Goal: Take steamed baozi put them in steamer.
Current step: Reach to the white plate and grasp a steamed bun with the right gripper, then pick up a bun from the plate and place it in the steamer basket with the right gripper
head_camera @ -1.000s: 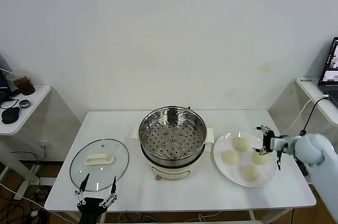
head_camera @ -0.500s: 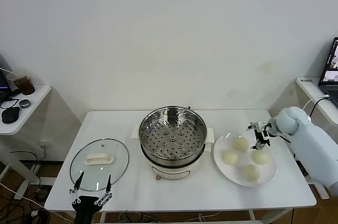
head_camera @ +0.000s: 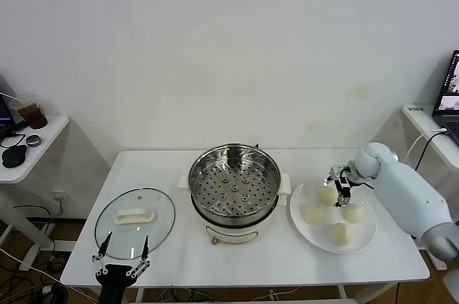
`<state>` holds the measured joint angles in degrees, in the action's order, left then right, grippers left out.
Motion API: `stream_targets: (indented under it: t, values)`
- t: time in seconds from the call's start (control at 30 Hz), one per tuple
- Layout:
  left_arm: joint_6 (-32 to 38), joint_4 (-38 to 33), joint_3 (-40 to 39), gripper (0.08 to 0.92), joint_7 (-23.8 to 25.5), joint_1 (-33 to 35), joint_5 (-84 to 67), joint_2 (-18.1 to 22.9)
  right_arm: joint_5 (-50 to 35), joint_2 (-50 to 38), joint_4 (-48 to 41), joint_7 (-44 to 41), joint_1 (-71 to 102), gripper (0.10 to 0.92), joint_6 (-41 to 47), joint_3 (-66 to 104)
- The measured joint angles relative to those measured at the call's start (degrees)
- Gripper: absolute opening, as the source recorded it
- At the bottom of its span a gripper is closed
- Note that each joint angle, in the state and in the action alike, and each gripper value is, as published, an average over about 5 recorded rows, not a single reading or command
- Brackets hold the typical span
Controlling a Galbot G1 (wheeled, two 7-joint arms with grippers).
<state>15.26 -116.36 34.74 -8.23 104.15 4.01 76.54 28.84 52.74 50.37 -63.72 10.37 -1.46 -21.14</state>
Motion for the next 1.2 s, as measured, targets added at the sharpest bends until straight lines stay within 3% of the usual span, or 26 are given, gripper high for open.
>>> stream_targets:
  t: [0.37,0.63,0.87,1.2]
  values:
    - [0.6,0.0,0.2,0.823,0.0,0.1,0.3,0.3,0.6,1.5,-1.8,0.6,-1.6,0.564,0.2,-2.0]
    - [0.8,0.0,0.4,0.823,0.0,0.2,0.3,0.3,-0.6,0.7,-1.1,0.0,-2.9,0.469,0.7,-3.7]
    - [0.8,-0.1,0.5,0.823,0.0,0.1,0.3,0.1,-5.4,-2.3,2.7,-0.6,-6.3,0.467,1.5,-7.1]
    - [0.8,-0.7,0.4,0.823,0.1,-0.5,-0.1,-1.0,-18.4,-5.6,10.9,-2.5,-21.2,0.483,0.1,-17.8]
